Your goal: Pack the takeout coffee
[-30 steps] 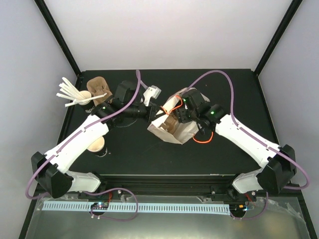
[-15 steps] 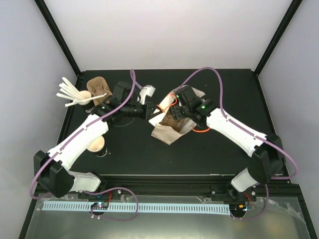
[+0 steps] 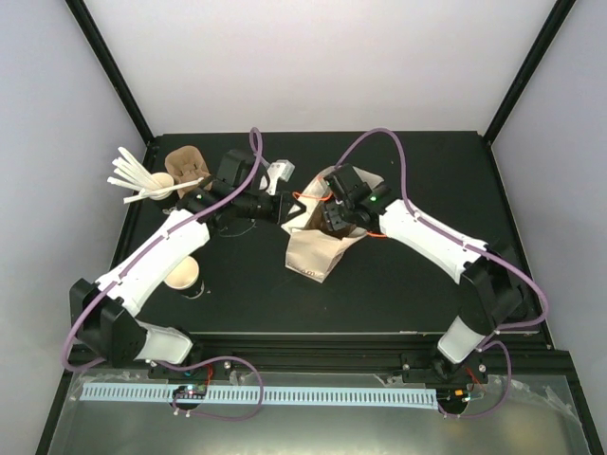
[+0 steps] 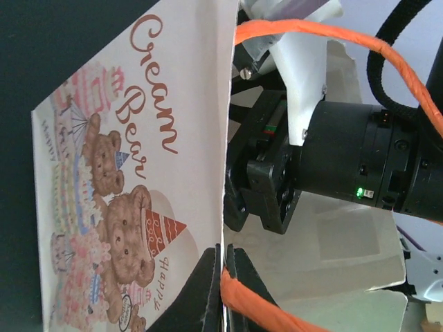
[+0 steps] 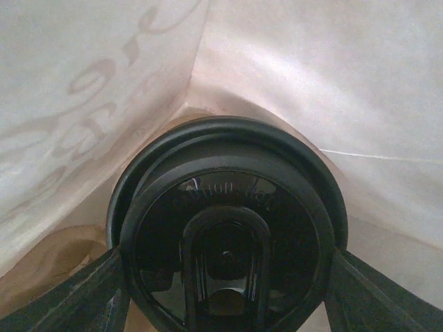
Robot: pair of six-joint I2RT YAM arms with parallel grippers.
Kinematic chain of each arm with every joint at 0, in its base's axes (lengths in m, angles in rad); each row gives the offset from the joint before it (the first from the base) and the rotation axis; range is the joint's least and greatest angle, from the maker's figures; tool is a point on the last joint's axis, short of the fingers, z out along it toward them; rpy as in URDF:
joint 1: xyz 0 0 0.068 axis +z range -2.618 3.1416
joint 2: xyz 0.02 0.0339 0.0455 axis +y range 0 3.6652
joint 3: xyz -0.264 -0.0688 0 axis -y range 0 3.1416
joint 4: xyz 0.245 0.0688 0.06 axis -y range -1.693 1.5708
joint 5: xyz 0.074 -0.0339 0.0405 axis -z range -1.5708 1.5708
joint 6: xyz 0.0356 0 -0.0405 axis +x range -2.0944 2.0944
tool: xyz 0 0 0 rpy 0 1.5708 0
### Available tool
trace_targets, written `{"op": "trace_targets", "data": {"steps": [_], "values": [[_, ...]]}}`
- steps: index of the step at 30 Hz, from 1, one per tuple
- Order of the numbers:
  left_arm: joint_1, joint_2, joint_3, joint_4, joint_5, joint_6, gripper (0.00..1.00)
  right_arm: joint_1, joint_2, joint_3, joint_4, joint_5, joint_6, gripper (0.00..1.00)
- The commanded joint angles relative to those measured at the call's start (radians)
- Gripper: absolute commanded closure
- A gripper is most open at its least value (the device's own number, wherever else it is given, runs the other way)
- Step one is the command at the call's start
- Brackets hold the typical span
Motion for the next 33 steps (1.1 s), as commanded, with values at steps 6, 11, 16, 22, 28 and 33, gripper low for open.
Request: {"op": "trace_targets", "data": {"steps": [6,11,16,22,28,33], "values": [[0.050,0.074,0.140,-0.170,-0.134,0.034,0.98,-0.007,0.146,0.116,-0.120,-0.055,-0.020,0.70],[0.069,0.105,0.187,-0.220,-0.181,0.032,0.98,-0.007,0.226,0.206,-0.191,-0.081,-0.025,0.70],[0.077,0.113,0.198,-0.225,-0.213,0.034,0.98,-0.006,0.314,0.285,-0.263,-0.094,-0.030,0.70],[0.079,0.119,0.199,-0.221,-0.236,0.033,0.98,-0.006,0.421,0.364,-0.342,-0.100,-0.033,0.63],[0.079,0.135,0.197,-0.225,-0.257,0.030,0.98,-0.007,0.494,0.386,-0.349,-0.106,-0.025,0.64],[0.082,0.157,0.199,-0.224,-0.258,0.034,0.98,-0.008,0.562,0.387,-0.341,-0.103,-0.032,0.64]]}}
